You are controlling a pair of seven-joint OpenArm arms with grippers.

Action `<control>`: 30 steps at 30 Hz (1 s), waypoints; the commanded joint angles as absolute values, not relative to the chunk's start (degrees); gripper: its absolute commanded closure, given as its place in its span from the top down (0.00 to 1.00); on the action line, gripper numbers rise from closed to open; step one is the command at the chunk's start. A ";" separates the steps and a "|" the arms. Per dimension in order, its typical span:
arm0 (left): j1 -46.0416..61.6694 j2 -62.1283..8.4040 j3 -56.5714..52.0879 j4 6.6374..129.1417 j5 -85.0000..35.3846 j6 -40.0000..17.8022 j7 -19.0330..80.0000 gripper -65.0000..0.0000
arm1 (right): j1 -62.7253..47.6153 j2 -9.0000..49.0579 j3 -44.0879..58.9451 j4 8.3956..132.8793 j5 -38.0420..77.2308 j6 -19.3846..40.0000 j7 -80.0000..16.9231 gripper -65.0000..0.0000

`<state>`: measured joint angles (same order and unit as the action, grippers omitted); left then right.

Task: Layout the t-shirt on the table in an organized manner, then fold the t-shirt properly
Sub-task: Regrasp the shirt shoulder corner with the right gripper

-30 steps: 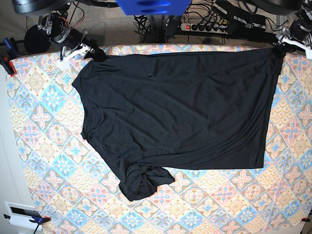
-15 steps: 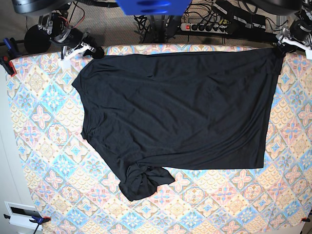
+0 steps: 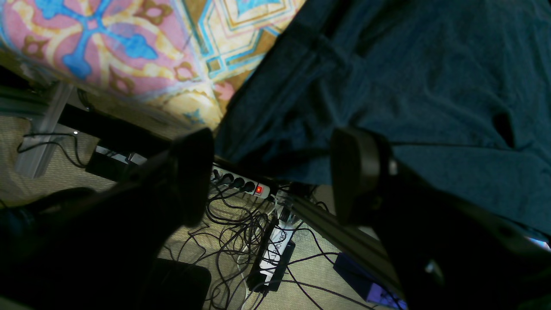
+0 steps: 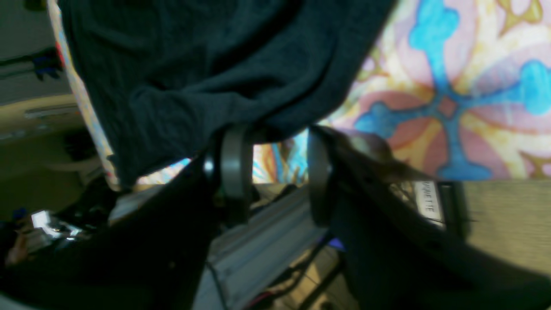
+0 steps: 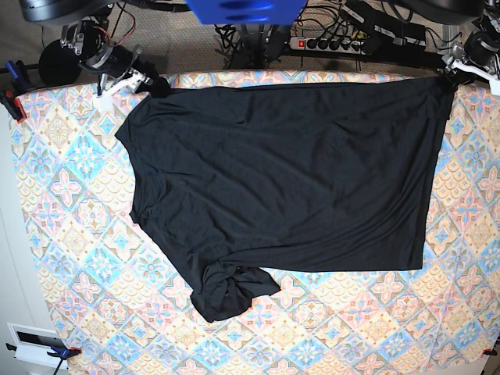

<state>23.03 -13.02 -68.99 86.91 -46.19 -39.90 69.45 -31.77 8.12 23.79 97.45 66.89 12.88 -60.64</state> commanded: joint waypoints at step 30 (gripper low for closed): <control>23.34 -12.88 -69.32 87.69 -47.08 -40.00 68.62 0.63 | -28.18 9.10 24.31 94.55 71.34 13.32 -60.44 0.36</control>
